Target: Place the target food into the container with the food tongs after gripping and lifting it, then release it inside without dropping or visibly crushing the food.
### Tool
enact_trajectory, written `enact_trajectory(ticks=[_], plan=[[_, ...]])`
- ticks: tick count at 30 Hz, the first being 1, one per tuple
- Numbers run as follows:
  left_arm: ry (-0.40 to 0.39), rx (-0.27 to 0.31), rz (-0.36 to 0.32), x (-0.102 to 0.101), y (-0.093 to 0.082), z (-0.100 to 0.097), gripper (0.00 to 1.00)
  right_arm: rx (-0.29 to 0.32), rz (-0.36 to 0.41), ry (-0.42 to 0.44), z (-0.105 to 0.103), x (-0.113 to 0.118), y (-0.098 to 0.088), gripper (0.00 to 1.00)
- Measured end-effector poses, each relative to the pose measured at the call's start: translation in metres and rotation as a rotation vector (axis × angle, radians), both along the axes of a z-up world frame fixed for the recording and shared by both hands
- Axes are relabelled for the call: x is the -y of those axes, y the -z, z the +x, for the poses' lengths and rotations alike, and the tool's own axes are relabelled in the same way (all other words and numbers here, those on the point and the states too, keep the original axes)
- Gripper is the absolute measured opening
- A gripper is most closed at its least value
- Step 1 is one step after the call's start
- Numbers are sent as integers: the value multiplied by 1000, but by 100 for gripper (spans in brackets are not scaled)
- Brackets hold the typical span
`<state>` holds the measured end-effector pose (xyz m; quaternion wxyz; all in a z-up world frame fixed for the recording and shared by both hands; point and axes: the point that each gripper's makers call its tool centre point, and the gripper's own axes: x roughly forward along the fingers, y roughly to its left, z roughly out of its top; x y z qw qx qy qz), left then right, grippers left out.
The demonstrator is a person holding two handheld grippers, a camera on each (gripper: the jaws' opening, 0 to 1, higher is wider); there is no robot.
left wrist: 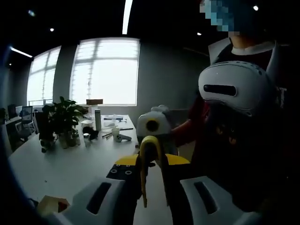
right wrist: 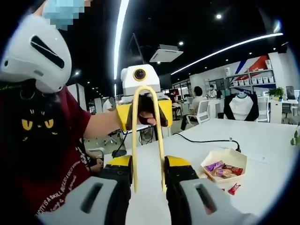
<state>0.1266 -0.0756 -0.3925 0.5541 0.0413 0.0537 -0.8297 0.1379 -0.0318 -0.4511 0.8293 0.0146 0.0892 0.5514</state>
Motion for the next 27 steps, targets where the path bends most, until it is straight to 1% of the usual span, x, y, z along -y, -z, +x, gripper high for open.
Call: enact_trajectory(ticks=[1, 2, 3, 4, 5, 6, 7, 8, 9, 10, 11, 12, 13, 14, 15, 16, 17, 18, 19, 20, 21, 22, 23, 24, 25, 27], plan=[[-2, 3, 5, 1, 3, 0, 20, 6, -9, 10, 1, 0, 2, 21], [-16, -3, 13, 2, 5, 3, 20, 15, -18, 42, 7, 2, 6, 21], [-49, -21, 18, 2, 7, 10, 20, 18, -17, 65, 10, 4, 8, 21], [-69, -24, 16, 2, 8, 14, 21, 14, -19, 90, 14, 6, 11, 20], [-111, -23, -14, 1, 5, 22, 22, 13, -25, 125, 19, 8, 14, 20], [-126, -29, -26, 0, 3, 25, 25, 13, -14, 169, 26, 12, 18, 20], [-150, -43, -40, -2, 0, 28, 28, 11, -6, 187, 29, 14, 18, 20], [-195, -54, -39, -7, -1, 35, 28, -13, 19, 247, 37, 19, 22, 20], [-232, -41, -49, -12, -2, 42, 29, -26, 39, 301, 44, 24, 25, 19], [-268, -33, -51, -16, -1, 48, 29, -37, 66, 330, 48, 27, 26, 19], [-304, -25, -48, -21, 0, 54, 29, -53, 98, 387, 55, 31, 27, 19], [-353, -24, -39, -27, 3, 62, 28, -67, 118, 418, 60, 34, 29, 20], [-399, -23, -27, -32, 6, 69, 28, -76, 152, 478, 66, 39, 29, 20], [-445, -14, -24, -37, 8, 76, 28, -83, 168, 534, 72, 44, 30, 20], [-503, -14, -22, -45, 10, 84, 28, -136, 204, 599, 78, 50, 35, 20], [-563, -14, -15, -54, 12, 93, 27, -159, 227, 655, 83, 56, 37, 20], [-595, -12, -24, -59, 12, 97, 27, -176, 267, 713, 87, 61, 38, 20], [-652, -27, -21, -67, 14, 103, 27, -196, 284, 741, 88, 63, 40, 21], [-697, -19, -6, -74, 17, 109, 26, -211, 298, 776, 90, 66, 43, 21], [-747, 23, 20, -84, 23, 115, 26, -225, 303, 793, 90, 65, 47, 21], [-778, 45, 35, -90, 26, 118, 26, -230, 296, 800, 91, 64, 50, 21], [-815, 56, 63, -97, 33, 121, 26, -232, 292, 800, 90, 60, 53, 21], [-841, 62, 76, -102, 37, 122, 26, -235, 290, 804, 90, 59, 54, 21], [-864, 65, 94, -107, 42, 124, 26, -254, 286, 823, 90, 56, 60, 21], [-887, 58, 113, -112, 48, 125, 26, -259, 286, 836, 90, 56, 63, 21], [-934, 31, 118, -122, 57, 124, 26, -299, 300, 909, 92, 57, 75, 21]])
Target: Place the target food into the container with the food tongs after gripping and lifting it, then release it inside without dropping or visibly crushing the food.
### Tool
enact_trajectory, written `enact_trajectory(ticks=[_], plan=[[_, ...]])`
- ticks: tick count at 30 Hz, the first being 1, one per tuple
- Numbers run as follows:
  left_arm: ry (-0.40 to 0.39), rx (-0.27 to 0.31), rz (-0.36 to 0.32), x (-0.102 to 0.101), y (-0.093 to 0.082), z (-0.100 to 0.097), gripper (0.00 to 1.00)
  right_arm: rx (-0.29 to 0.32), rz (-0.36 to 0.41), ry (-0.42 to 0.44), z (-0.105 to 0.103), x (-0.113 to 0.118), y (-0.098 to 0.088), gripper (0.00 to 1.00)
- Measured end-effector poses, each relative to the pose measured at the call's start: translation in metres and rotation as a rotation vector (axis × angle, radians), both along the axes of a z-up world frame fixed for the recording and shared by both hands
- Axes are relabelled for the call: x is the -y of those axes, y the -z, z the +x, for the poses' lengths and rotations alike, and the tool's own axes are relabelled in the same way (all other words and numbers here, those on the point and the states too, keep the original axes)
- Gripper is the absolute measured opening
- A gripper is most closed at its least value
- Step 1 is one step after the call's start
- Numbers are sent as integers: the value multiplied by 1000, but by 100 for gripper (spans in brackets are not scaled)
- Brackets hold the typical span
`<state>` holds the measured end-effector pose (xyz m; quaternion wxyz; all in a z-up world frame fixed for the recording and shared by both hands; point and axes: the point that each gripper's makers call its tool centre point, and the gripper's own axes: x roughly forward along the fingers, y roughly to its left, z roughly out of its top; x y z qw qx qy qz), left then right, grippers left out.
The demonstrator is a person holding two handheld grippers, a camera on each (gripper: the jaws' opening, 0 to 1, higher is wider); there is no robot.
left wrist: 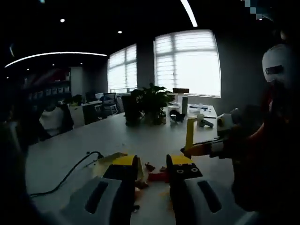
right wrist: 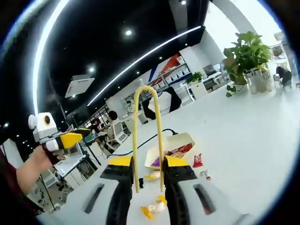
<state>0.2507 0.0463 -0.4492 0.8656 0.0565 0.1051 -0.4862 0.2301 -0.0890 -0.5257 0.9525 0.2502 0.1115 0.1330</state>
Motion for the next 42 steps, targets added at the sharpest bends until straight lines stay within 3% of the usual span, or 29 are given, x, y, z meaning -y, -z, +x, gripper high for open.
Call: enact_trajectory(ticks=[7, 11, 21, 29, 32, 38, 42], plan=[[-89, -35, 24, -34, 13, -13, 25, -130, 67, 111, 2, -2, 49, 21], [-110, -47, 24, -44, 15, -18, 25, -175, 110, 130, 8, -8, 65, 21], [-111, -67, 47, -49, 24, -26, 24, -186, 3, 86, 8, -35, 86, 22], [-110, -73, 45, -50, 28, -26, 23, -109, -186, -13, 6, -46, 87, 22], [-113, -73, 38, -50, 27, -24, 23, -45, -266, -61, 3, -43, 81, 21], [-111, -85, 23, -49, 30, -21, 22, 9, -309, -203, -11, -42, 88, 21], [-106, -95, 10, -45, 32, -19, 22, 24, -328, -218, -7, -30, 85, 21]])
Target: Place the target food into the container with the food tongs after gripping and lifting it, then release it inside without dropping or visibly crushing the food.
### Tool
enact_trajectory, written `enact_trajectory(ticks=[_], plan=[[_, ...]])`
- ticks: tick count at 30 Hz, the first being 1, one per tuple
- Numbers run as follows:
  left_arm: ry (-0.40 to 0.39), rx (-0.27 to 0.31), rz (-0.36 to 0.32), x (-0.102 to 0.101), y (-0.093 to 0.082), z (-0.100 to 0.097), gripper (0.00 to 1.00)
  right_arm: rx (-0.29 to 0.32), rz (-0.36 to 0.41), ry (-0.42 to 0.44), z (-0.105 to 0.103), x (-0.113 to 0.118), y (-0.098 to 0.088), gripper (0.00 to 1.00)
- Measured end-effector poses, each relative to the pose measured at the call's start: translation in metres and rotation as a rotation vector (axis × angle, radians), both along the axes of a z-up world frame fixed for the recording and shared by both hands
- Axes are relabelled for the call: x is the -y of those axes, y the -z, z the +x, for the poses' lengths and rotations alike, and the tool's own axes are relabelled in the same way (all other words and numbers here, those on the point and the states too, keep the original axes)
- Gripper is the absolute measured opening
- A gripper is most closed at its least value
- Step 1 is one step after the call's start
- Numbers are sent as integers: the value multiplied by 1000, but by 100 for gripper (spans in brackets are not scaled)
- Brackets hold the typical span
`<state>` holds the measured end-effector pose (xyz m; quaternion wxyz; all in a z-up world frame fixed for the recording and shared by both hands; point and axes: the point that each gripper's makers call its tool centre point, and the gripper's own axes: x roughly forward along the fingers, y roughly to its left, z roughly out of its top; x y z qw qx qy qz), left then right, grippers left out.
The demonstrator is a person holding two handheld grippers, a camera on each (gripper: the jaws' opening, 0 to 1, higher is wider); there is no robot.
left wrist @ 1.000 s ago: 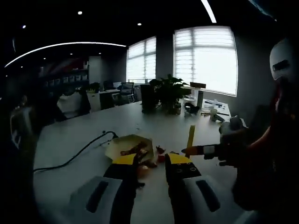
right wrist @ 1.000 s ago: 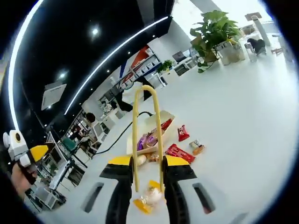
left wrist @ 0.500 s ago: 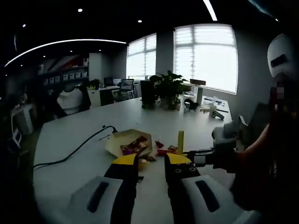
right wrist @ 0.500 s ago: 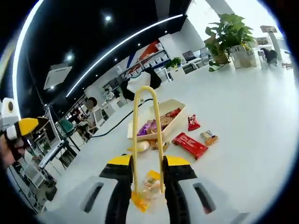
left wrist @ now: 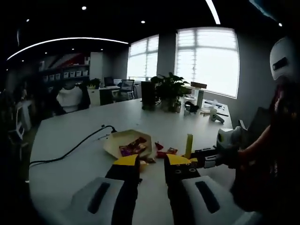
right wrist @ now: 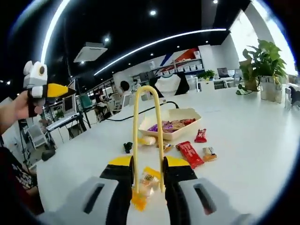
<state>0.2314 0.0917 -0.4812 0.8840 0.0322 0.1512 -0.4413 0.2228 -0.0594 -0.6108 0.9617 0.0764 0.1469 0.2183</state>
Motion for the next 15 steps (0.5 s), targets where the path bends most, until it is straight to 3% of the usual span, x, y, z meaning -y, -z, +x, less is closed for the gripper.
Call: enact_trajectory(ticks=[2, 7, 8, 11, 15], plan=[[5, -1, -6, 3, 0, 0, 22, 27, -43, -78, 2, 0, -3, 21], [18, -2, 3, 7, 2, -3, 22, 60, -61, -297, -1, 0, -8, 21], [19, -3, 5, 7, 2, -4, 22, 35, -50, -321, -1, 4, -8, 21], [20, -2, 12, 7, 2, -7, 22, 49, -60, -281, 9, 21, -14, 22], [7, 7, 26, 4, 3, -8, 22, 41, 61, -167, 13, 32, -28, 22]])
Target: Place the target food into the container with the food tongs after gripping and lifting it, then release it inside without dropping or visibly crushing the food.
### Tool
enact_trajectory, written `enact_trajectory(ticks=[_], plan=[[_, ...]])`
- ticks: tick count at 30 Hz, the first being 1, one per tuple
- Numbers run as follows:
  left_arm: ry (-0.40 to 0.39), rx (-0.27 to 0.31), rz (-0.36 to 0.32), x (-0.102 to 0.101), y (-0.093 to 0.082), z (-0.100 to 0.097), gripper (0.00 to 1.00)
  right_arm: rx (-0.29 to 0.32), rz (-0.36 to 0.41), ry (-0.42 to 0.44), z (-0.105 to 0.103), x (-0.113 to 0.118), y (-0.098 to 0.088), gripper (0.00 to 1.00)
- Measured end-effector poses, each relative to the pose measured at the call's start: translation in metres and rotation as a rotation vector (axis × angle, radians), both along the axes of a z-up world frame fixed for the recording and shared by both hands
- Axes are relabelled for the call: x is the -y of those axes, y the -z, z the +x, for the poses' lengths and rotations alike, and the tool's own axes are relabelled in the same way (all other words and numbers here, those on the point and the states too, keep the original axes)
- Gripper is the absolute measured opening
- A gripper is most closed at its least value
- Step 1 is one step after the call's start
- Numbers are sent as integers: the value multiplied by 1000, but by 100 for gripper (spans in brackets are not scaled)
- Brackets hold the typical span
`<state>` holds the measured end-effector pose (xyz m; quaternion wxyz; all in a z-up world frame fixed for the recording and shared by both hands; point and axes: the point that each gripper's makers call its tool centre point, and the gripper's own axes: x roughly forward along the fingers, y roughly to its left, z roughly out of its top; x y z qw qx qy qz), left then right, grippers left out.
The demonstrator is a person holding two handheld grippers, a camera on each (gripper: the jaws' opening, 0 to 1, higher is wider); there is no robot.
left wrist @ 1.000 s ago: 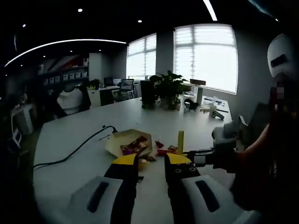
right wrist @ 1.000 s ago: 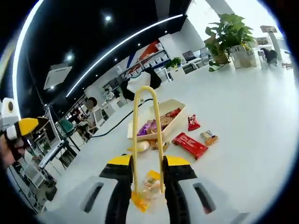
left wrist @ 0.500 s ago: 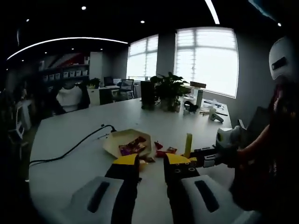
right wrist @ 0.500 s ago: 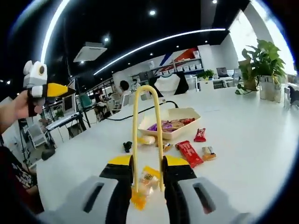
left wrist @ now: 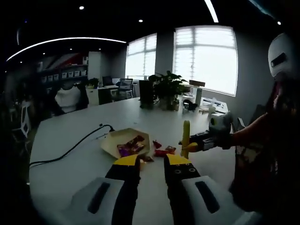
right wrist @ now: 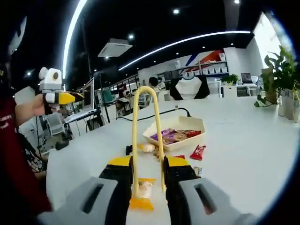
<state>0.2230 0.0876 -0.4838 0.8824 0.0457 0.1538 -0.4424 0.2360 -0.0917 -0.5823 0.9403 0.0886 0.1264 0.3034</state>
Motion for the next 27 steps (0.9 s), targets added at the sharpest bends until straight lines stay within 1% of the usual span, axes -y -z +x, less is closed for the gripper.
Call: enact_trajectory(ticks=[2, 4, 6, 8, 10, 12, 14, 15, 16, 17, 19, 22, 24, 25, 26, 27], plan=[[-6, -1, 1, 0, 1, 0, 22, -5, 59, 16, -5, -6, -5, 23], [-8, -6, -1, 1, 2, -1, 22, 8, 51, 26, -7, -9, -4, 23], [-8, -8, 2, 3, 4, -1, 21, 7, 50, 73, -7, -14, 1, 23], [-6, -10, 2, 6, 5, -2, 21, 13, 40, 104, -6, -19, 8, 23], [-2, -9, 5, 8, 5, -3, 21, 30, 14, 111, -7, -25, 14, 22], [2, -6, 14, 9, 5, -5, 21, 49, -19, 122, -6, -26, 19, 22], [3, -5, 16, 9, 4, -6, 21, 45, -15, 129, -6, -26, 22, 23], [3, -4, 16, 8, 3, -7, 21, 52, -23, 134, -7, -26, 23, 23], [2, -4, 17, 8, 3, -7, 21, 63, -38, 128, -7, -26, 25, 23], [-1, -6, 18, 7, 4, -7, 21, 63, -38, 125, -8, -27, 26, 23], [-5, -9, 21, 5, 5, -7, 20, 69, -63, 121, -9, -27, 30, 23], [-8, -13, 21, 4, 6, -7, 20, 65, -64, 125, -9, -24, 31, 24], [-8, -13, 20, 4, 6, -7, 20, 58, -83, 120, -11, -24, 37, 24], [-8, -13, 19, 4, 6, -7, 20, 54, -79, 117, -12, -25, 38, 24], [-8, -13, 20, 4, 6, -7, 19, 66, -82, 115, -13, -26, 37, 23], [-8, -13, 21, 4, 7, -7, 19, 64, -93, 116, -13, -25, 37, 23]])
